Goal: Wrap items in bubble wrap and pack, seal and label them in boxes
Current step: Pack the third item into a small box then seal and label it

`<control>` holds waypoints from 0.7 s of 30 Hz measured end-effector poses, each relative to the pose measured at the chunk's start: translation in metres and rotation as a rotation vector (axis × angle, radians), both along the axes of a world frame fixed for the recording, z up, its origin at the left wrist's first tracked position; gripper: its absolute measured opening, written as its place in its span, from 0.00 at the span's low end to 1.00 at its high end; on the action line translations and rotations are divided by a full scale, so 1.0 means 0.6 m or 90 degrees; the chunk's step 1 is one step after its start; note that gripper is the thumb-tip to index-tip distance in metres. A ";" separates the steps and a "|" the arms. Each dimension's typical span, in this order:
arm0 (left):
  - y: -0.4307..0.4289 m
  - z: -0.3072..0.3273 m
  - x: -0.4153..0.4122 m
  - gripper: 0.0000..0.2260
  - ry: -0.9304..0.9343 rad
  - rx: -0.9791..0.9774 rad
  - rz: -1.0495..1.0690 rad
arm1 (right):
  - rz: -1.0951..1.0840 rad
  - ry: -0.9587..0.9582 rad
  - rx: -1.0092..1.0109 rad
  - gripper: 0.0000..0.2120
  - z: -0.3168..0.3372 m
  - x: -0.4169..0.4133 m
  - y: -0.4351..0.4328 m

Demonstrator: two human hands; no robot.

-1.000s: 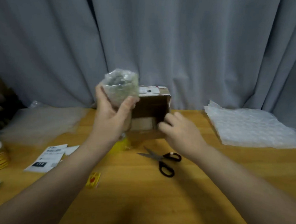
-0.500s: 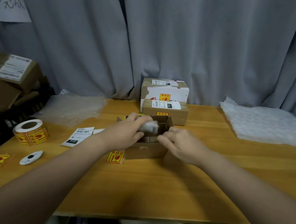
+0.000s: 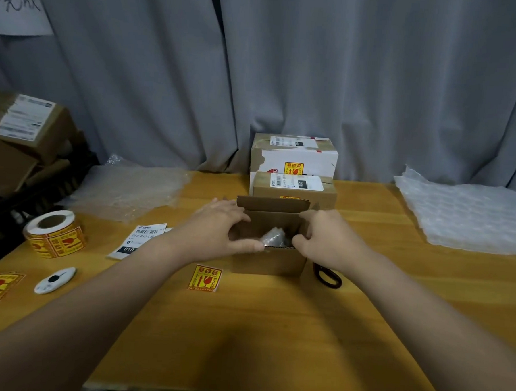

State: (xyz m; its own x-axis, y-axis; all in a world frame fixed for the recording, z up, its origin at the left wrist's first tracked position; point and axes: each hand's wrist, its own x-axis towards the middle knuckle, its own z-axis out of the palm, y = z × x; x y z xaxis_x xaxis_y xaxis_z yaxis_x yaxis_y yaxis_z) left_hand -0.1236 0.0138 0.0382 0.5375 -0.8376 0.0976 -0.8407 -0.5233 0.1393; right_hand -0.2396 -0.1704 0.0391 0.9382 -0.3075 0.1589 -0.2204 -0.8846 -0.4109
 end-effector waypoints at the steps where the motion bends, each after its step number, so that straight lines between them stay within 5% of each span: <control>1: -0.005 -0.002 0.001 0.40 0.030 -0.012 0.013 | -0.013 -0.006 0.010 0.18 0.001 0.004 -0.005; 4: -0.044 -0.013 0.008 0.27 0.063 -0.089 0.027 | -0.087 -0.025 -0.001 0.16 0.007 0.023 -0.022; 8: -0.081 -0.011 0.017 0.20 0.125 -0.172 0.001 | -0.154 -0.070 -0.239 0.14 0.017 0.053 -0.027; 14: -0.007 0.028 0.102 0.12 0.032 -0.343 0.052 | 0.004 -0.196 -0.259 0.11 0.057 0.126 0.053; 21: 0.148 -0.033 0.320 0.15 0.036 -0.215 0.311 | 0.165 -0.015 -0.264 0.16 0.068 0.318 0.160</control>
